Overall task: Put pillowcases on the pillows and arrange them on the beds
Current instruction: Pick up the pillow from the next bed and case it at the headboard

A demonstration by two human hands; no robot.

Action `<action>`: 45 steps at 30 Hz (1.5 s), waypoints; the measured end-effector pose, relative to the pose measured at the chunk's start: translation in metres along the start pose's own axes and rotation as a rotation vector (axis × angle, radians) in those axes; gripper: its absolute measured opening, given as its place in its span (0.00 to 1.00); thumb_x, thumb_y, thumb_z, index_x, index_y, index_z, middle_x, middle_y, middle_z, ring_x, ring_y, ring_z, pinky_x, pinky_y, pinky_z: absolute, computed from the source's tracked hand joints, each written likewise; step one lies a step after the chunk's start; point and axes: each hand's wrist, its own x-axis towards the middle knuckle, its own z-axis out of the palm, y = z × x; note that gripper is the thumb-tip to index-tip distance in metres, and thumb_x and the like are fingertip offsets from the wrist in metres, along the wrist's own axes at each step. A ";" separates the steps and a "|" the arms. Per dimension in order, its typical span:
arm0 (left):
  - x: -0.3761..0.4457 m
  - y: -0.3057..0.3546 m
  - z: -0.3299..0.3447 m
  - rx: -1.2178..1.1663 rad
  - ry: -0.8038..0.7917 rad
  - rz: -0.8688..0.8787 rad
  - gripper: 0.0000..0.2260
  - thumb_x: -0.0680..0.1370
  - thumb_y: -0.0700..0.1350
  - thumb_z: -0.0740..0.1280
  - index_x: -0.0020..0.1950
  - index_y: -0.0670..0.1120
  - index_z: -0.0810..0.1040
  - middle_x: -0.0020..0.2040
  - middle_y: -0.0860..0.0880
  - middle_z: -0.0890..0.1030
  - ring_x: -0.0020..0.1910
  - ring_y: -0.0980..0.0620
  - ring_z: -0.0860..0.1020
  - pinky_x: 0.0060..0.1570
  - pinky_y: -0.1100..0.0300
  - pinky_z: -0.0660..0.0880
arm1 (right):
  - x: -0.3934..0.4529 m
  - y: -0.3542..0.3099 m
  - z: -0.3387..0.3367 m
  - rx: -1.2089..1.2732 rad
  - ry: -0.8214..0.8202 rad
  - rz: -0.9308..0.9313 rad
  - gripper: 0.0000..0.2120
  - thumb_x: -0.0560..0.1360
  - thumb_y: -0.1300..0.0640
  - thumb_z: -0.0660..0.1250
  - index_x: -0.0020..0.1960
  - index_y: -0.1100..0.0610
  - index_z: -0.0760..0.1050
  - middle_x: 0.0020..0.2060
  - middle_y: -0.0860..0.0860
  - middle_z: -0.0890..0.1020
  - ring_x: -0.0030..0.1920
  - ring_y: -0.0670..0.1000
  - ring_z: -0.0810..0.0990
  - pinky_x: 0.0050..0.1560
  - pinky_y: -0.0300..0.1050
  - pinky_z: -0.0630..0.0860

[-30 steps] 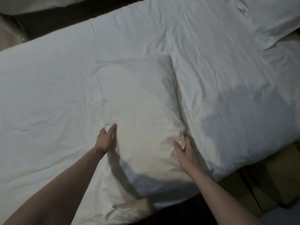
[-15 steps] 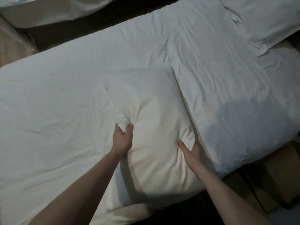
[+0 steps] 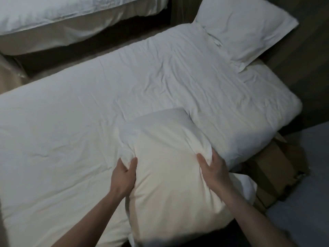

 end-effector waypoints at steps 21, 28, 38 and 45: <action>0.093 0.391 0.106 1.195 -0.258 1.164 0.59 0.64 0.50 0.84 0.84 0.52 0.48 0.84 0.45 0.53 0.79 0.39 0.62 0.71 0.44 0.71 | 0.082 -0.022 -0.221 -0.303 0.105 -0.920 0.14 0.77 0.50 0.70 0.40 0.55 0.70 0.32 0.52 0.76 0.34 0.54 0.76 0.35 0.49 0.72; 0.099 0.426 0.200 1.297 -0.453 1.200 0.23 0.63 0.57 0.71 0.56 0.51 0.83 0.57 0.45 0.86 0.61 0.41 0.82 0.62 0.52 0.75 | 0.120 0.003 -0.299 -0.413 0.065 -1.127 0.15 0.76 0.59 0.73 0.42 0.51 0.67 0.34 0.52 0.74 0.36 0.53 0.73 0.36 0.46 0.69; 0.074 0.402 0.214 0.888 -0.467 0.778 0.08 0.55 0.46 0.64 0.33 0.53 0.75 0.38 0.48 0.86 0.44 0.44 0.86 0.41 0.57 0.79 | 0.119 0.074 -0.342 -0.562 0.091 -0.818 0.11 0.77 0.47 0.70 0.45 0.54 0.77 0.40 0.49 0.81 0.41 0.52 0.81 0.39 0.49 0.77; 0.061 0.441 0.197 0.845 -0.330 0.941 0.14 0.58 0.40 0.74 0.37 0.56 0.77 0.40 0.47 0.87 0.44 0.43 0.85 0.38 0.57 0.77 | 0.110 0.080 -0.331 -0.512 0.170 -0.560 0.09 0.77 0.42 0.70 0.49 0.45 0.72 0.42 0.40 0.77 0.43 0.43 0.75 0.41 0.46 0.75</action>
